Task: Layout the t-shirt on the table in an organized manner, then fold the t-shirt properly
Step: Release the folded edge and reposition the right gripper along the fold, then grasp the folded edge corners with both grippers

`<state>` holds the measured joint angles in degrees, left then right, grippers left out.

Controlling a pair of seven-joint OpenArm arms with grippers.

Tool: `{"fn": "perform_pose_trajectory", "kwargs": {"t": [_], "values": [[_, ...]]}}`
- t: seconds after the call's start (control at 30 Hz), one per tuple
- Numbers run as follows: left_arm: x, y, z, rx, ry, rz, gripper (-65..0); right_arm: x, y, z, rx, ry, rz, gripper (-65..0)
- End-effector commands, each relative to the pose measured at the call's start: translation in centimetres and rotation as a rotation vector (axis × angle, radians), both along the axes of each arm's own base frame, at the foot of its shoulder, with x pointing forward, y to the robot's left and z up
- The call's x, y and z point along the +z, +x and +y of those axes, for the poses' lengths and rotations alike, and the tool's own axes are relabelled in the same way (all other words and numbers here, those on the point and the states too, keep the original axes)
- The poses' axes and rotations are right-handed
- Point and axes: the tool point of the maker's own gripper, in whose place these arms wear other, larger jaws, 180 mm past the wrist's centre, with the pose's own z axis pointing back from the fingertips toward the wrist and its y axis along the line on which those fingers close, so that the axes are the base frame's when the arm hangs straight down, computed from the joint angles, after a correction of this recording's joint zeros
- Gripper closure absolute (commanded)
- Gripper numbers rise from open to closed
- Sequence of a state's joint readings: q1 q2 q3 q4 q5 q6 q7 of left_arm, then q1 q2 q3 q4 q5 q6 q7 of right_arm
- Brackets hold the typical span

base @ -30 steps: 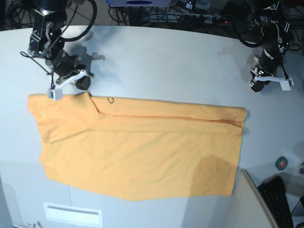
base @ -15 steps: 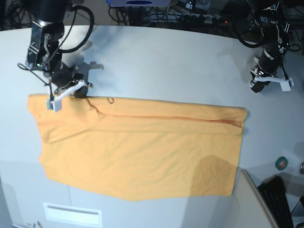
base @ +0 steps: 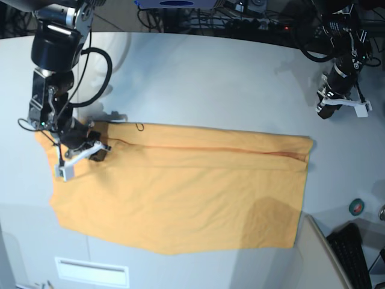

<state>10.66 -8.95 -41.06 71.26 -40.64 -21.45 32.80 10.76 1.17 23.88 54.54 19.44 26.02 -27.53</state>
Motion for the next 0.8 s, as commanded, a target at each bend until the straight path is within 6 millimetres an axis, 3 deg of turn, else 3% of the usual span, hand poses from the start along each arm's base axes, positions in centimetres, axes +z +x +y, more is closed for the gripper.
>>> {"fn": "perform_pose_trajectory", "kwargs": {"t": [0.0, 0.17, 0.33, 0.4, 0.53, 0.6, 0.7, 0.77], "values": [[1.4, 0.8, 0.8, -0.002, 0.023, -0.043, 0.0, 2.3, 2.5, -1.4, -0.017, -0.012, -0.08, 0.0], [1.4, 0.9, 0.8, -0.002, 0.024, -0.044, 0.0, 6.1, 4.7, -3.4, -0.017, -0.076, -0.174, 0.0], [1.2, 0.7, 0.8, -0.003, 0.031, -0.033, 0.0, 9.8, 2.5, -5.3, -0.017, -0.196, -0.219, 0.0], [1.0, 0.8, 0.9, -0.019, 0.06, -0.013, 0.0, 10.6, 0.7, -5.4, -0.011, -0.23, -0.237, 0.0], [0.7, 2.3, 0.6, -0.023, 0.058, -0.013, -40.3, 10.2, -2.6, -5.0, 0.002, -0.259, -0.219, 0.0], [0.1, 3.3, 0.3, -0.013, 0.025, -0.014, -54.6, 9.4, -4.3, -5.3, -0.012, -0.258, -0.193, -17.0], [-0.9, 4.5, 0.0, 0.005, -0.024, -0.009, -55.9, 8.6, -6.3, -6.9, -0.128, -0.189, -0.172, -38.4], [-1.4, 5.4, -0.3, 0.009, -0.048, -0.005, -53.5, 8.6, -7.5, -8.6, -0.224, -0.138, -0.175, -39.6]]}}
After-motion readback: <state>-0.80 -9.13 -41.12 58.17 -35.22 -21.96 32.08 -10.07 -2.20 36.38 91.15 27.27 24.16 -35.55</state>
